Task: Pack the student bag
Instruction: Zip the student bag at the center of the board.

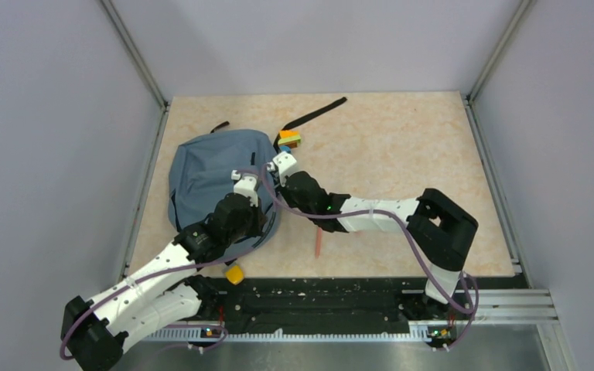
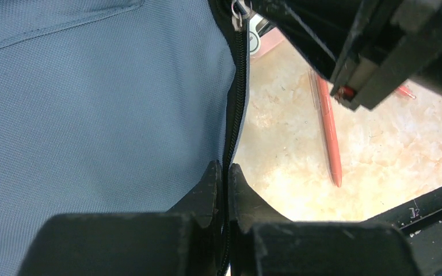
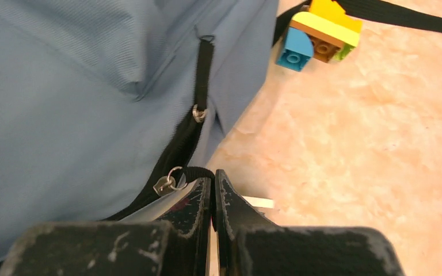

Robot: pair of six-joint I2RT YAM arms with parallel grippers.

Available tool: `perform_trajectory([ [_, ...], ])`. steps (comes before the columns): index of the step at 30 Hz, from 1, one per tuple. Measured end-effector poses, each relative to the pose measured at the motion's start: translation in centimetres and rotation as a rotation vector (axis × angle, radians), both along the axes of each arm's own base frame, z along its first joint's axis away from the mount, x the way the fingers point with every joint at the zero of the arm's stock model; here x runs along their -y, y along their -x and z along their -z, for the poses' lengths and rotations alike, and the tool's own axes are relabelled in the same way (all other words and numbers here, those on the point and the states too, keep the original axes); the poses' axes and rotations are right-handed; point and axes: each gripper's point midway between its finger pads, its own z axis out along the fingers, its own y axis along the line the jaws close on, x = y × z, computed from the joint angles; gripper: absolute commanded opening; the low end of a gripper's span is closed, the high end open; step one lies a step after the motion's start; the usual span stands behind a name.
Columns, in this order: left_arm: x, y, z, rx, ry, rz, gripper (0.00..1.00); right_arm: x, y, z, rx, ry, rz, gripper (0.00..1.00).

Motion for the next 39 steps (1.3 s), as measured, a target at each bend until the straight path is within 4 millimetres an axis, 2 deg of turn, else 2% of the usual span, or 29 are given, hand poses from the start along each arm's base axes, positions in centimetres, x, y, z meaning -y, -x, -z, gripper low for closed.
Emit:
perform_trajectory([
  [7,0.0,0.0,-0.1,0.001,0.003,0.001,0.00,0.5,-2.6,0.0,0.003,-0.002,0.044,0.00],
  [15,0.0,0.0,0.0,0.001,0.002,0.001,0.00,-1.1,-5.5,0.3,0.014,0.009,-0.008,0.00],
  [19,-0.1,0.0,-0.2,0.007,0.004,-0.004,0.00,-2.1,-6.0,0.9,-0.002,0.007,-0.041,0.00],
  [26,-0.2,-0.1,-0.2,0.010,0.003,-0.008,0.00,-2.2,-6.1,1.3,-0.047,-0.024,-0.088,0.00],
  [27,-0.2,-0.1,-0.2,0.010,0.002,-0.009,0.00,-2.2,-6.1,1.3,-0.054,-0.029,-0.096,0.04],
  [28,-0.2,-0.1,-0.2,0.010,0.002,-0.009,0.00,-2.3,-6.1,1.3,-0.059,-0.033,-0.103,0.16],
  [29,-0.2,-0.1,-0.2,0.010,0.002,-0.010,0.05,-2.3,-6.1,1.2,-0.061,-0.037,-0.109,0.31],
  [31,-0.2,0.0,-0.1,0.005,-0.002,-0.009,0.20,-2.0,-6.4,0.8,-0.052,-0.047,-0.104,0.56],
  [33,-0.4,0.2,0.2,-0.008,-0.011,-0.010,0.36,-1.0,-7.1,-0.2,-0.023,-0.062,-0.083,0.71],
  [35,-0.4,0.4,0.3,-0.017,-0.012,-0.006,0.49,0.2,-7.5,-1.2,-0.002,-0.078,-0.062,0.77],
  [39,-0.5,0.6,0.3,-0.027,-0.005,-0.012,0.65,2.0,-7.7,-4.0,0.048,-0.110,-0.041,0.81],
])
